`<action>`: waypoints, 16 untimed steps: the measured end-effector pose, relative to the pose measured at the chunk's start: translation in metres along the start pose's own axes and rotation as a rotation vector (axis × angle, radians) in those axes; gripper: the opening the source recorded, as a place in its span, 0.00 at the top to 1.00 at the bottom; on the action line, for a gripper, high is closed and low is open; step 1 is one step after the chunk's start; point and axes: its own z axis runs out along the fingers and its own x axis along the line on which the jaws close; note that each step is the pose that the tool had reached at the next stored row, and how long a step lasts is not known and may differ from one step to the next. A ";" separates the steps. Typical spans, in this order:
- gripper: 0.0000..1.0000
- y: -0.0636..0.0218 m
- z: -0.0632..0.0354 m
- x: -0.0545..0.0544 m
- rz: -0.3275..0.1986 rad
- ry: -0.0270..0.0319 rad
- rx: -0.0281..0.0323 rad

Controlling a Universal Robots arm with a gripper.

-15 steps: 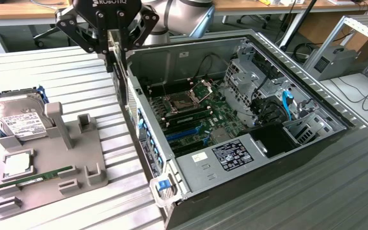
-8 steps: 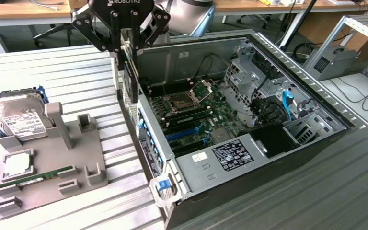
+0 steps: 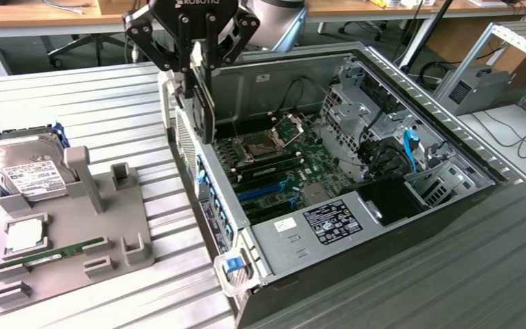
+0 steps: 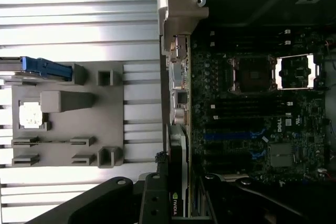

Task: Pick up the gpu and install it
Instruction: 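Pick up the gpu and move the gpu toward the slot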

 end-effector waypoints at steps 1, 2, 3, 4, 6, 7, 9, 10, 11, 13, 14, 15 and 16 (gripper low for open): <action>0.73 0.0001 0.0000 -0.002 0.000 0.0000 -0.0002; 0.73 0.0002 0.0001 -0.006 0.000 0.0000 -0.0006; 0.73 0.0003 0.0001 -0.007 0.000 0.0001 -0.0006; 0.73 0.0003 0.0002 -0.009 0.000 0.0001 -0.0009; 0.73 0.0004 0.0003 -0.013 0.000 0.0001 -0.0013; 0.73 0.0005 0.0004 -0.015 0.000 0.0001 -0.0015; 0.73 0.0006 0.0004 -0.018 0.000 0.0001 -0.0019; 0.73 0.0007 0.0005 -0.020 0.000 0.0001 -0.0022; 0.73 0.0008 0.0006 -0.022 0.000 0.0001 -0.0024; 0.73 0.0009 0.0007 -0.027 0.000 0.0001 -0.0030; 0.73 0.0010 0.0007 -0.029 0.000 0.0001 -0.0031; 0.73 0.0011 0.0008 -0.032 0.000 0.0001 -0.0034; 0.73 0.0012 0.0009 -0.034 0.000 0.0002 -0.0036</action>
